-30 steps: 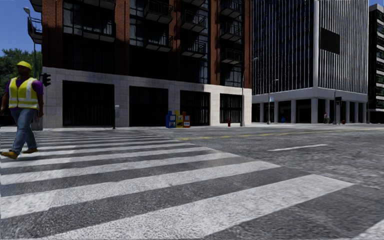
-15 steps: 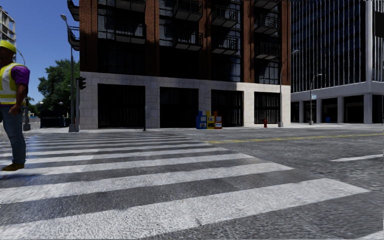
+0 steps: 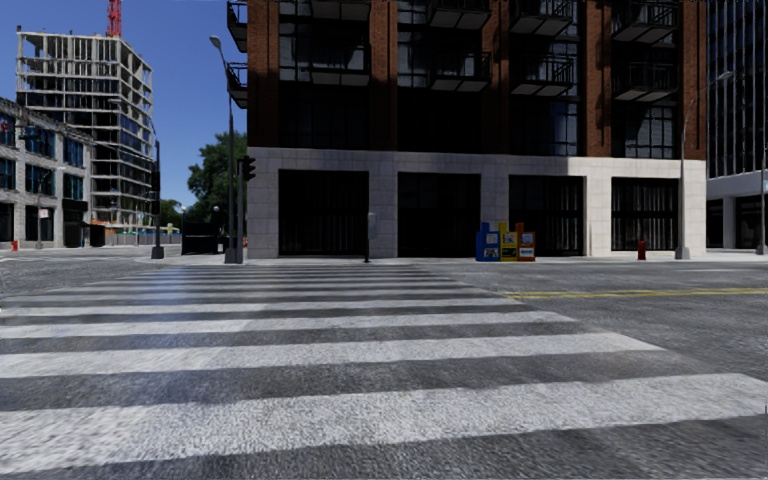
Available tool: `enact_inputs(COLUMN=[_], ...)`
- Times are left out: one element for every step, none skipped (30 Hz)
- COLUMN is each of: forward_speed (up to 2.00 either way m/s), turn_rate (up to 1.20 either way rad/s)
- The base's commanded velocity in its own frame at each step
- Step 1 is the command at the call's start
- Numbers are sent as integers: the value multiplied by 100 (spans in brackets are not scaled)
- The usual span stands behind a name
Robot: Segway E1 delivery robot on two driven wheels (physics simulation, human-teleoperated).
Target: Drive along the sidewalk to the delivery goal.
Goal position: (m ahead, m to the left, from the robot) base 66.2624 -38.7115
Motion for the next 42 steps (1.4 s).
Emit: enact_inputs(forward_speed=[170,170,170,170,170,170,170,170,170,170,170,170,170,170,170,170,170,170,170,170,170,169,169,169,169,168,166,166,166,166,164,163,160,158,158,157,157,157,157,159,160,162], turn_rate=[34,34,34,34,34,42,50,56,67,67,73,74,75,65,65,0,0,0,0,0,0,0,0,0,0,0,0,0,0,0,0,0,0,0,0,0,0,0,0,0,0,0])
